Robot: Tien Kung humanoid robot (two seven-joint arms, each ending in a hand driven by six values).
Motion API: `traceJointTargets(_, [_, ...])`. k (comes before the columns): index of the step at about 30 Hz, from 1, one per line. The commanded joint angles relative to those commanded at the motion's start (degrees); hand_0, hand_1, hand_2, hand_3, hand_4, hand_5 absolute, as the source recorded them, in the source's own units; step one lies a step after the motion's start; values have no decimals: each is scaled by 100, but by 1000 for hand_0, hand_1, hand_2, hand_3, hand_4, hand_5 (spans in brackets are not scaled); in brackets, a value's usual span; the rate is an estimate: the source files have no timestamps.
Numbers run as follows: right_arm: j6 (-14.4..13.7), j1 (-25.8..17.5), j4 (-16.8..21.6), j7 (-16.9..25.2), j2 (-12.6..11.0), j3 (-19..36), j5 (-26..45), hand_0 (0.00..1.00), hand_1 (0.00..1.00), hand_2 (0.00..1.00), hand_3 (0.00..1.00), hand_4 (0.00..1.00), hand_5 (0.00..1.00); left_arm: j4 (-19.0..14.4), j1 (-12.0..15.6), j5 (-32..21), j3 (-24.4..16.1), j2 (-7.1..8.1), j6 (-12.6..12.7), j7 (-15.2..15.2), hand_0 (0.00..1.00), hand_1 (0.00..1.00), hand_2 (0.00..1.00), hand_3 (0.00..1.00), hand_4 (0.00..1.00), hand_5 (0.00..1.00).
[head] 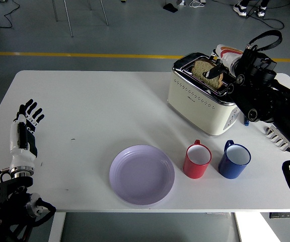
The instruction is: Push plate across desktop,pick up the break from the machine,place the break in the plate
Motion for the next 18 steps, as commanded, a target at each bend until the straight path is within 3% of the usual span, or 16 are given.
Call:
traceJointTargets(11, [-181,-5,-14,114,0,-144,27,203,326,398,444,677,200,17,15,-5,19,0,8,-14,760,802,866,837,589,998])
traceJointTargets(12, [-188,-2,-15,118,0,-159,29,199,335,401,450,546,95,16,14,-5,19,0,9,-16,760,803,866,837,585,998])
traceJointTargets(17, [-230,13,11,132,0,-183,-1,199,335,401,450,546,95,15,3,-8,17,0,12,-23,760,803,866,837,585,998])
traceJointTargets(18, [-230,13,13,132,0,-181,-3,205,325,387,442,504,79,15,2,-8,17,0,12,-23,759,803,866,836,583,998])
